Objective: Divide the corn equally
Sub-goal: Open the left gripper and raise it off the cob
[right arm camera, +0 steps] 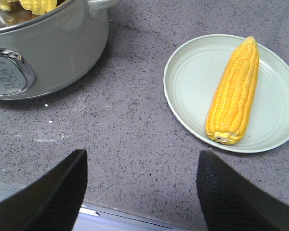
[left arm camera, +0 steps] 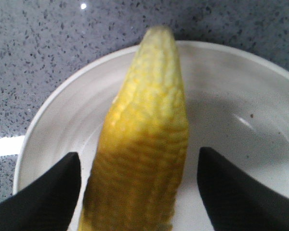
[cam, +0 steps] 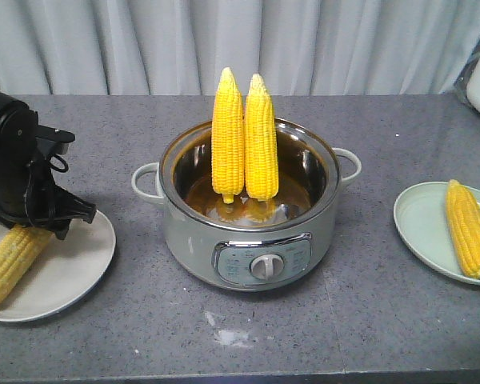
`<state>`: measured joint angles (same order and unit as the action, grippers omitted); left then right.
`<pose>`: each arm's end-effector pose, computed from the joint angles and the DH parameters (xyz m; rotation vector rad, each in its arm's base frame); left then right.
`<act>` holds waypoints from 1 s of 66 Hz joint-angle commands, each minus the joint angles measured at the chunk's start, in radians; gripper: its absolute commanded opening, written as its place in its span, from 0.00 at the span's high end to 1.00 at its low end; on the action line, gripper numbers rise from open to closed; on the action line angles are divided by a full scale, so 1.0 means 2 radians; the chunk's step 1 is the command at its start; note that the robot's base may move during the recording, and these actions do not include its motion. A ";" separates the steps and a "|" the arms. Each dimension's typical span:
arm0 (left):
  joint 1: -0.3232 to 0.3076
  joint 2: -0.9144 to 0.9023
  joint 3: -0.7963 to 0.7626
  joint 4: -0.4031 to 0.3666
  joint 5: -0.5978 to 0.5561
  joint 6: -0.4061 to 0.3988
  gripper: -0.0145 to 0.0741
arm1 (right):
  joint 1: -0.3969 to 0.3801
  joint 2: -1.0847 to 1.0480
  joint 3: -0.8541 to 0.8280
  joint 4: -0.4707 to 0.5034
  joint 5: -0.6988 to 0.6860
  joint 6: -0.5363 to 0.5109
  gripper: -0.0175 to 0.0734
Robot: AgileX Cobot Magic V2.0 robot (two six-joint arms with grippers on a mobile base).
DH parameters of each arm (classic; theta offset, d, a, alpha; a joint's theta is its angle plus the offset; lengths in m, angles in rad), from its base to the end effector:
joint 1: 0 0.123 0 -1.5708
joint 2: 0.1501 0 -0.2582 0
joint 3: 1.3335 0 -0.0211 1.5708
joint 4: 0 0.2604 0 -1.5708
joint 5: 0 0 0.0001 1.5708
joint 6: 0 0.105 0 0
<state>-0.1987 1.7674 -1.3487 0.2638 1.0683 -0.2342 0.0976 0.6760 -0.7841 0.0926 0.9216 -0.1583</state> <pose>0.3573 -0.0475 0.2006 0.1051 2.9077 0.2920 0.1532 0.0228 0.3146 -0.2667 2.2784 0.0822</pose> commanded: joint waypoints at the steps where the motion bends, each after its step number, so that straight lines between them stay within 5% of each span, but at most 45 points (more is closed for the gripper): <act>1: 0.000 -0.024 -0.016 0.008 -0.019 0.000 0.23 | 0.000 0.000 -0.012 0.000 -0.028 0.000 0.30; 38: -0.002 -0.186 0.044 -0.021 -0.122 0.039 0.23 | 0.000 0.000 -0.012 0.000 -0.027 0.000 0.30; 66: -0.002 -0.375 0.167 -0.193 -0.183 0.247 0.23 | 0.000 0.000 -0.012 0.000 -0.027 0.000 0.30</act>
<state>-0.1987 1.0972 -1.0139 -0.0349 0.7700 0.1714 0.0976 0.6760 -0.7841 0.0926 0.9216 -0.1583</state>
